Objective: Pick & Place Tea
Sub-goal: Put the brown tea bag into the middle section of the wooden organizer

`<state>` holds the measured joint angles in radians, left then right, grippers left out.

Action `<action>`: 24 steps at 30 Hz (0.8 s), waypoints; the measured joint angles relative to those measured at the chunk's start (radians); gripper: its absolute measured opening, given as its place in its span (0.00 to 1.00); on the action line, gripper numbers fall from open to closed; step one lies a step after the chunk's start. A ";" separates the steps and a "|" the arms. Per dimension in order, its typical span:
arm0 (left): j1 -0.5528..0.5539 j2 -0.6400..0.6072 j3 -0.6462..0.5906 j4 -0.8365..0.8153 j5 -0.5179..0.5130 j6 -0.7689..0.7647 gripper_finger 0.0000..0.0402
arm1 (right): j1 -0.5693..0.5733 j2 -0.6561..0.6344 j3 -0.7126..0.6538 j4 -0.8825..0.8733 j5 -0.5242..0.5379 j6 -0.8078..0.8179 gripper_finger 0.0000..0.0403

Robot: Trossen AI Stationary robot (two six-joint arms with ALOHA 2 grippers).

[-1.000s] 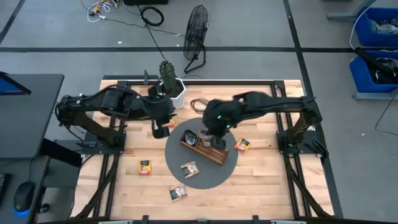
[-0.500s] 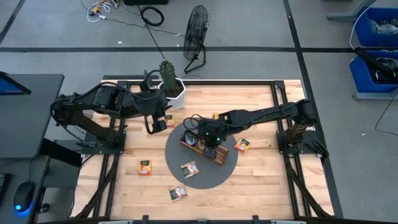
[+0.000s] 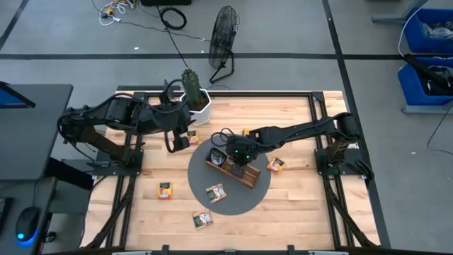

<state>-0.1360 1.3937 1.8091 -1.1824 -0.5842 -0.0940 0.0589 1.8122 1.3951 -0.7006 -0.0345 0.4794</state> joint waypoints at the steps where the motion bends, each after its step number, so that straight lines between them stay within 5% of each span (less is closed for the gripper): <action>1: 0.000 0.000 0.000 0.000 0.000 0.000 0.25 | 0.000 0.000 -0.008 0.010 0.000 0.002 0.00; 16: 0.000 0.000 0.000 0.001 0.000 0.000 0.25 | 0.000 0.000 -0.103 0.089 0.000 0.014 0.00; 24: 0.000 0.000 0.000 0.000 0.000 -0.005 0.25 | 0.000 0.000 -0.093 0.110 0.000 0.010 0.14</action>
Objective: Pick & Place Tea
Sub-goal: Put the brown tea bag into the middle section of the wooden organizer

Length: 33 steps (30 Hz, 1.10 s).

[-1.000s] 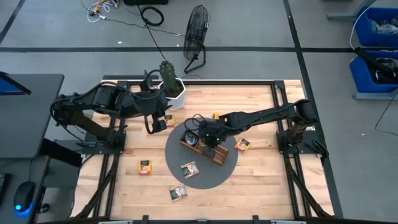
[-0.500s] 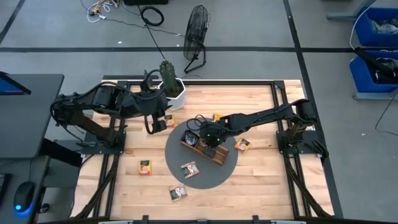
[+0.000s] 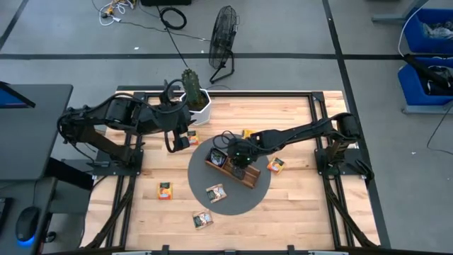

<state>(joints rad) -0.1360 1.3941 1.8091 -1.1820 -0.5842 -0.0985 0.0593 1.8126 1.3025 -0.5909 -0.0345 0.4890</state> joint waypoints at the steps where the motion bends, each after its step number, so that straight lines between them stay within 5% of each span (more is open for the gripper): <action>1: 0.000 0.000 0.000 0.000 0.000 -0.005 0.25 | 0.000 0.000 0.001 0.003 0.000 0.000 0.17; 11: -0.019 0.000 0.000 -0.200 0.110 -0.167 0.25 | 0.017 -0.076 0.030 -0.033 0.021 -0.026 0.38; 18: -0.147 -0.002 -0.037 -0.260 0.119 -0.399 0.25 | 0.161 -0.243 0.021 -0.041 0.303 0.008 0.38; 24: -0.288 -0.008 -0.235 -0.116 0.070 -0.526 0.25 | 0.282 -0.279 -0.044 -0.041 0.460 0.121 0.37; 33: -0.340 -0.003 -0.627 0.384 0.250 -0.585 0.25 | 0.338 -0.279 -0.139 0.065 0.472 0.211 0.35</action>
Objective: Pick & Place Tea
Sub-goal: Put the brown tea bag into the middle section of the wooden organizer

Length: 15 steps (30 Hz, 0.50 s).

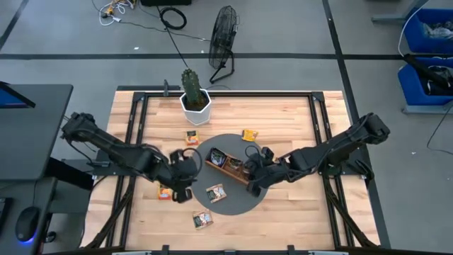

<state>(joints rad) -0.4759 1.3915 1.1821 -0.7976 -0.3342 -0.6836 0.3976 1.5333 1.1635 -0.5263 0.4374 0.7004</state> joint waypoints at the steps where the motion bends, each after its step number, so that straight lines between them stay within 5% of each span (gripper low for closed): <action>1: 0.000 0.002 -0.037 0.037 0.022 -0.030 0.25 | 0.003 0.000 -0.005 0.013 0.000 0.005 0.34; 8: -0.009 0.004 -0.255 0.300 0.134 -0.237 0.39 | 0.037 0.000 -0.027 0.120 0.012 0.034 0.32; 15: -0.044 0.027 -0.338 0.555 0.114 -0.115 0.62 | 0.079 0.000 -0.028 0.125 0.079 0.083 0.31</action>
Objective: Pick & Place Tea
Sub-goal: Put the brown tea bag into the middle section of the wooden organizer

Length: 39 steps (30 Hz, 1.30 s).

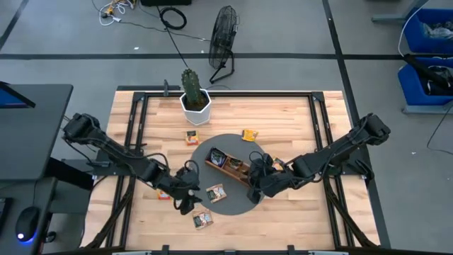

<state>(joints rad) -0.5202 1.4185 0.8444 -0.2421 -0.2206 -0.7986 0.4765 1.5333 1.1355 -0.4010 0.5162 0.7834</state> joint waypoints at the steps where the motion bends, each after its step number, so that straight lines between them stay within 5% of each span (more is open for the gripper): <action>1: 0.001 0.010 0.000 -0.009 -0.014 0.014 0.63 | 0.003 0.000 0.000 0.001 0.004 0.005 0.31; 19: 0.102 0.333 0.124 0.022 -0.102 0.191 0.66 | 0.015 0.000 -0.001 0.016 0.053 0.106 0.31; 39: 0.131 0.352 0.135 0.075 -0.122 0.235 0.66 | 0.004 0.000 -0.001 0.006 0.052 0.117 0.31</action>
<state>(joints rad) -0.3889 1.7710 0.9794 -0.1675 -0.3426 -0.5637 0.4803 1.5337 1.1347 -0.3951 0.5686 0.9003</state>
